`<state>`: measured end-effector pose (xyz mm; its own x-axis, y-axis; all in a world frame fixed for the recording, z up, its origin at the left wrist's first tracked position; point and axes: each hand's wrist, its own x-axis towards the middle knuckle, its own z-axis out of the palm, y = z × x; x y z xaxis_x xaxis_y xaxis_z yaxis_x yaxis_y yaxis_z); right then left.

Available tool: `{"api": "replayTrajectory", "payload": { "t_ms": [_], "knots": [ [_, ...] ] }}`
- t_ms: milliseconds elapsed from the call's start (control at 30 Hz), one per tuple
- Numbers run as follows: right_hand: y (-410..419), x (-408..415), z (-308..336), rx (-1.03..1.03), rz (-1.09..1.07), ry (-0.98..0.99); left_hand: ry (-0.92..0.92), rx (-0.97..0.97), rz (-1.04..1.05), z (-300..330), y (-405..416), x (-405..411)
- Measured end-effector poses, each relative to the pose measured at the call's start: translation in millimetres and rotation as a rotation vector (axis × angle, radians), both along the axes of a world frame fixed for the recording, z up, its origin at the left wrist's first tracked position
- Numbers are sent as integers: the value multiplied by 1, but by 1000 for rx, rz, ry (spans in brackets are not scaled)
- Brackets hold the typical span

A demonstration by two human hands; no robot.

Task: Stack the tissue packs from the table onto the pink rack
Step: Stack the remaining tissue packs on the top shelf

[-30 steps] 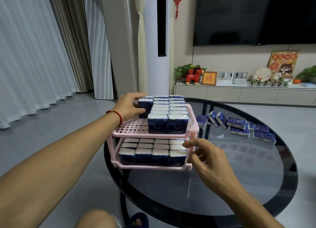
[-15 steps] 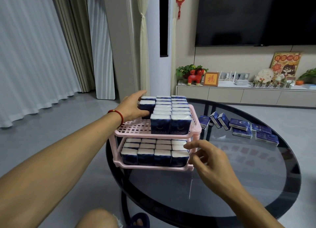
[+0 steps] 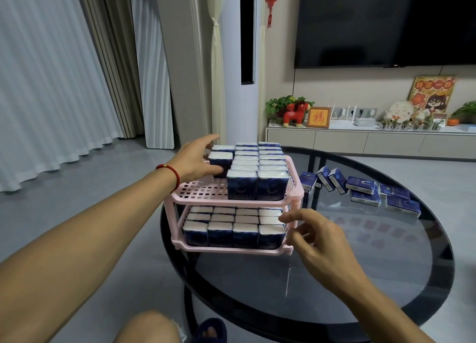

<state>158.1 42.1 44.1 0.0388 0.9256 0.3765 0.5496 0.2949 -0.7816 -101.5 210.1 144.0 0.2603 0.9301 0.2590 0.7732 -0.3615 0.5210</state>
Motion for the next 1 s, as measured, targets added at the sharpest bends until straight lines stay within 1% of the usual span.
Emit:
{"api": "replayTrajectory", "payload": {
  "t_ms": [100,200,300,400,467,600,667,733,767,833,900,1000],
  "knots": [
    [0,0,1,2,-8,-1,37,-18,-22,1,-2,-5],
    [0,3,5,14,-43,41,48,-4,-31,0,-11,-10],
    [15,16,0,32,-180,48,19,21,-40,-5,-25,-14],
    [43,39,-19,-59,-289,23,-6,73,-17,-9,-40,-14],
    [64,56,-37,-132,-320,-43,-67,184,32,-11,-55,-12],
    [102,75,-61,-223,-260,-220,-111,621,125,-20,-115,4],
    [121,76,-61,-213,-195,-334,-155,703,100,-37,-149,20],
    [139,72,-55,-139,-135,-464,-155,688,-35,-62,-171,41],
    [149,69,-51,-98,-104,-544,-139,650,-118,-76,-178,51],
    [171,66,-46,-62,-30,-734,-104,504,-264,-103,-177,73],
    [194,65,-47,-101,66,-903,-52,331,-354,-125,-169,88],
    [211,68,-54,-94,140,-1053,56,175,-422,-145,-159,101]
  ]
}}
